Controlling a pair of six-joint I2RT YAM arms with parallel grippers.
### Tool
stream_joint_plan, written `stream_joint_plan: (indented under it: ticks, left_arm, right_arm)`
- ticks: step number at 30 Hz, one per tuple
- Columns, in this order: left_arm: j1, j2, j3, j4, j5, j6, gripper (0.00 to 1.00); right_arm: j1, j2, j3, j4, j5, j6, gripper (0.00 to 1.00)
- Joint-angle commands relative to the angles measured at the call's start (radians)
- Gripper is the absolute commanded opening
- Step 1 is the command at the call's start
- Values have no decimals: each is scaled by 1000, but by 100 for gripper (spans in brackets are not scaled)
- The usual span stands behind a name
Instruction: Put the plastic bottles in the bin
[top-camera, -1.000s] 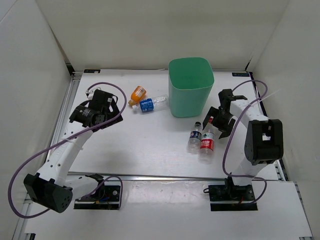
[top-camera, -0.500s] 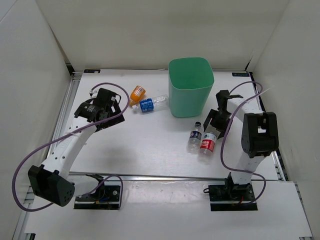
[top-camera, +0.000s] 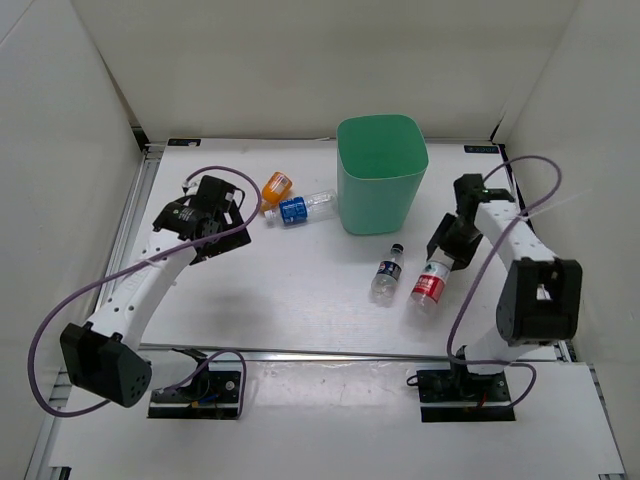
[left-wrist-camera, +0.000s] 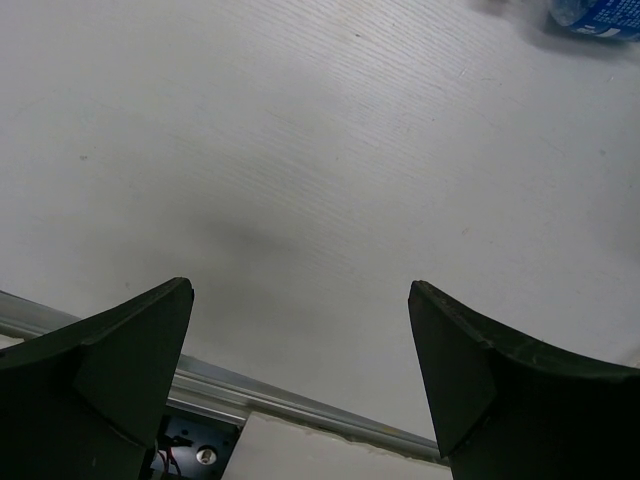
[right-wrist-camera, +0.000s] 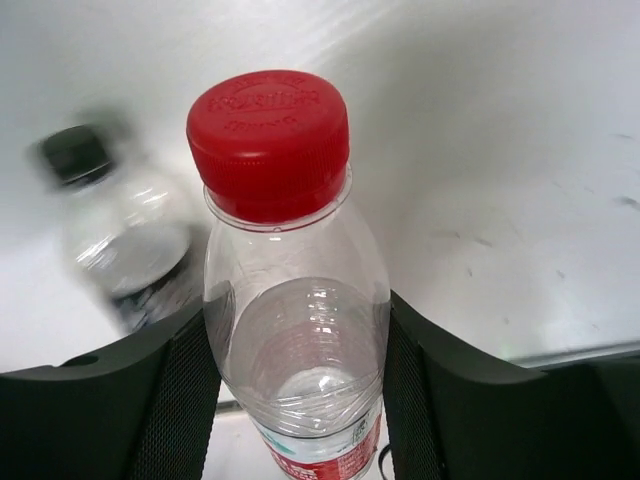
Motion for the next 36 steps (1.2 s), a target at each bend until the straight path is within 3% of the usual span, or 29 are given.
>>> stream_joint_plan:
  ticks: [1, 3, 6, 7, 10, 11, 13, 18, 23, 30, 33, 34, 36]
  left_arm:
    - [-4, -8, 20, 6, 12, -6, 100]
    - [-4, 3, 20, 6, 12, -6, 100]
    - [-4, 12, 20, 16, 12, -6, 100]
    - [-4, 12, 20, 25, 22, -15, 100]
    - [-4, 23, 20, 35, 59, -15, 100]
    - [-4, 23, 20, 35, 59, -24, 100]
    - [-4, 35, 20, 35, 72, -24, 100]
    - [-4, 55, 29, 35, 92, -34, 100]
    - [-13, 55, 38, 25, 83, -34, 100]
    - [-13, 55, 38, 14, 82, -23, 100]
    - [-13, 66, 38, 14, 82, -23, 100]
    - [-13, 78, 49, 14, 82, -23, 100]
    - [-13, 87, 49, 14, 82, -23, 100]
  right_arm:
    - [-19, -149, 170, -141, 32, -33, 42]
    - [-19, -202, 274, -177, 32, -61, 40]
    - [-19, -213, 548, -200, -7, -98, 40]
    - [-19, -204, 710, -200, -38, -110, 40]
    - [-19, -88, 984, -211, -77, -110, 40]
    - [-19, -9, 1164, -211, -87, -95, 42]
    - [-19, 55, 1268, -193, -147, -45, 42]
    - [-4, 81, 1155, 86, -245, 40, 42]
    - [42, 227, 1282, 157, -245, -4, 43]
    - [62, 305, 1281, 280, -222, 29, 45]
    - [96, 305, 1235, 280, -222, -1, 55]
    - [108, 305, 1222, 280, -201, -18, 72]
    - [145, 293, 1186, 271, -143, -79, 85]
